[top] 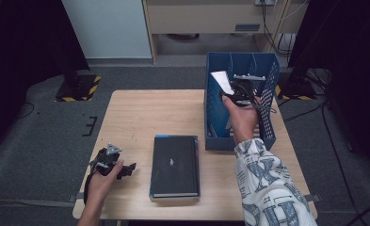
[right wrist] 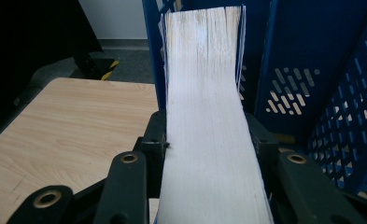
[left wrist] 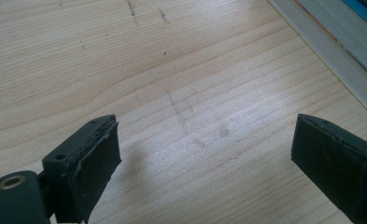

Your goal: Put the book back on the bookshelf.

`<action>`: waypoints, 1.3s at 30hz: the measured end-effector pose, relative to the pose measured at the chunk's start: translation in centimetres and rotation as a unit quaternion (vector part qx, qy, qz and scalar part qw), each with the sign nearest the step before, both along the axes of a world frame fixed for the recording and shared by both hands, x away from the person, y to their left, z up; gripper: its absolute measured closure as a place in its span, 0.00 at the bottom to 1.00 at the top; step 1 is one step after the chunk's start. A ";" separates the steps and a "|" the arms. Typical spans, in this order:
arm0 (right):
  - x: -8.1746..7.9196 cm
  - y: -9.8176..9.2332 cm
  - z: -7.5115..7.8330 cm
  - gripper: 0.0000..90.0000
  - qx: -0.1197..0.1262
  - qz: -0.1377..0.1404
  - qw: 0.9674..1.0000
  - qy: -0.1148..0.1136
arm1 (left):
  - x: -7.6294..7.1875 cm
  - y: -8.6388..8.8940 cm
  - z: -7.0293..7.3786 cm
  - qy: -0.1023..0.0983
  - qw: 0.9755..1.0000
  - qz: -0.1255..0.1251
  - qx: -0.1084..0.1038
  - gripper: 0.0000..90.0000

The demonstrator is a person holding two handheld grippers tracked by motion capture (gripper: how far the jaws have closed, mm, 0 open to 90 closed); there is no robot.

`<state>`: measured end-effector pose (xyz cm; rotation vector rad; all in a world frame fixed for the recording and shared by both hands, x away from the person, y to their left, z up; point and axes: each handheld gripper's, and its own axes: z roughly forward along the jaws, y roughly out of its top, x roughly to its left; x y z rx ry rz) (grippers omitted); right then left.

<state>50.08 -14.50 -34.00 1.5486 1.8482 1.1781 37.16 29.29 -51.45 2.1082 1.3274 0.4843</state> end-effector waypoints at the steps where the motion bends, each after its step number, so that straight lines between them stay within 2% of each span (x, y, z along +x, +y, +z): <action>1: 0.1 0.1 0.0 0.67 -0.001 0.000 1.000 -0.002 | 0.0 0.0 0.0 0.000 1.000 0.000 0.000 0.08; 14: 3.0 0.8 0.8 0.67 -0.001 -0.031 0.999 -0.022 | 0.0 0.1 0.0 -0.003 1.000 0.001 -0.002 0.08; 22: 4.6 1.5 0.8 0.67 -0.003 -0.047 0.999 -0.023 | -0.1 0.1 0.1 -0.005 1.000 0.000 -0.003 0.08; 30: 5.3 1.7 0.2 0.67 -0.013 -0.054 0.998 -0.021 | -0.1 0.1 0.1 -0.004 1.000 -0.001 -0.003 0.08; 39: 5.5 1.8 -0.1 0.67 -0.011 -0.060 0.998 -0.027 | -0.1 0.0 0.1 -0.005 1.000 -0.002 -0.003 0.08</action>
